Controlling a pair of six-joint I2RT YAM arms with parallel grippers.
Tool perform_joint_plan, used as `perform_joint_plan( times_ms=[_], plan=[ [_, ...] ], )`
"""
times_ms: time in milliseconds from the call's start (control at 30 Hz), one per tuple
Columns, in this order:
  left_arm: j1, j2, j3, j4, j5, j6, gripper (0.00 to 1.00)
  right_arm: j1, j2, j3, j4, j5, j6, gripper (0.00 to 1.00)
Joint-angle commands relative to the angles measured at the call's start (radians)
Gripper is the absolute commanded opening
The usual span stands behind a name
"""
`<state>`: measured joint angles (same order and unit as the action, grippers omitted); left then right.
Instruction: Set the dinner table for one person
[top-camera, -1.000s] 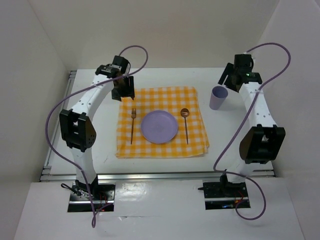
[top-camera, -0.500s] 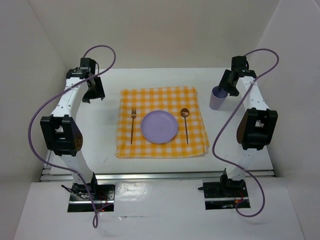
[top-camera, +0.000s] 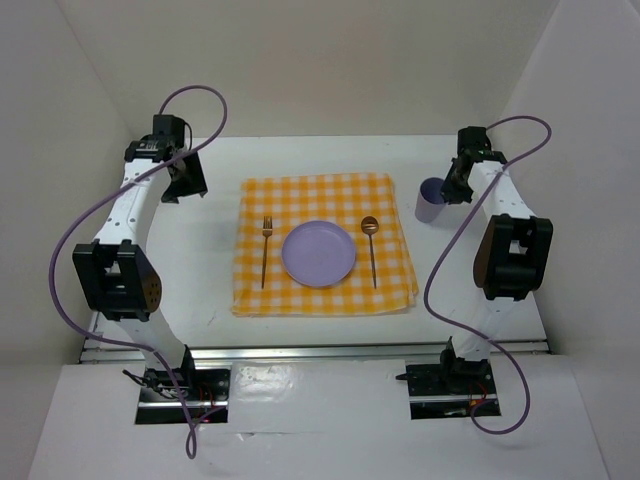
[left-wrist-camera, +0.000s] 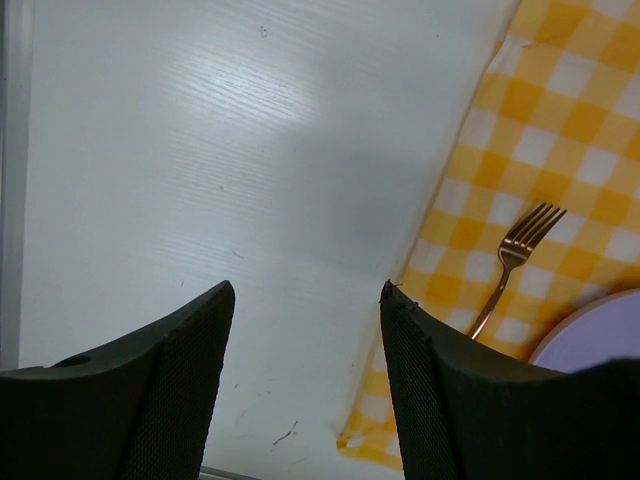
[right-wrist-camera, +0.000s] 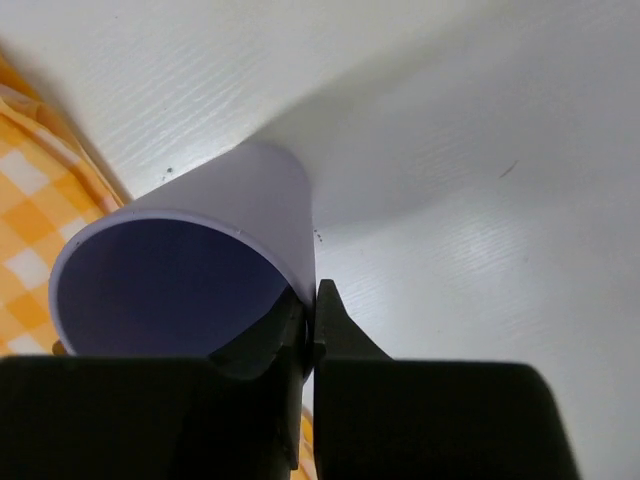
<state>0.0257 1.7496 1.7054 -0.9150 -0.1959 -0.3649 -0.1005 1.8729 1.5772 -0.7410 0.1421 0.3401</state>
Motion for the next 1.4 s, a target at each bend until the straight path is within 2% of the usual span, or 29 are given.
perform_joint_plan(
  times_ms=[0,267,533,633,800,1067,1333,1367],
  plan=[
    [0.006,-0.039,-0.009,0.011,0.004,0.018,0.67,0.004,0.008,0.007,0.035,0.036,0.008,0.0],
    [0.006,-0.081,-0.047,0.044,-0.042,0.029,0.67,0.013,-0.041,0.105,0.015,0.008,-0.01,0.0],
    [0.006,-0.099,-0.069,0.053,-0.053,0.038,0.67,0.238,-0.093,0.205,0.049,-0.029,-0.01,0.0],
    [0.006,-0.12,-0.088,0.062,-0.062,0.047,0.67,0.333,-0.022,0.242,0.039,0.031,-0.01,0.0],
    [0.006,-0.14,-0.11,0.08,-0.062,0.057,0.67,0.41,0.113,0.325,0.029,0.065,0.0,0.0],
    [0.006,-0.159,-0.138,0.09,-0.062,0.066,0.67,0.41,0.222,0.424,-0.007,0.069,-0.009,0.0],
    [0.006,-0.15,-0.138,0.09,-0.062,0.066,0.67,0.41,0.261,0.455,-0.069,0.07,-0.009,0.0],
    [0.006,-0.15,-0.138,0.09,-0.053,0.066,0.67,0.41,0.261,0.455,-0.069,0.07,-0.009,0.05]
  ],
)
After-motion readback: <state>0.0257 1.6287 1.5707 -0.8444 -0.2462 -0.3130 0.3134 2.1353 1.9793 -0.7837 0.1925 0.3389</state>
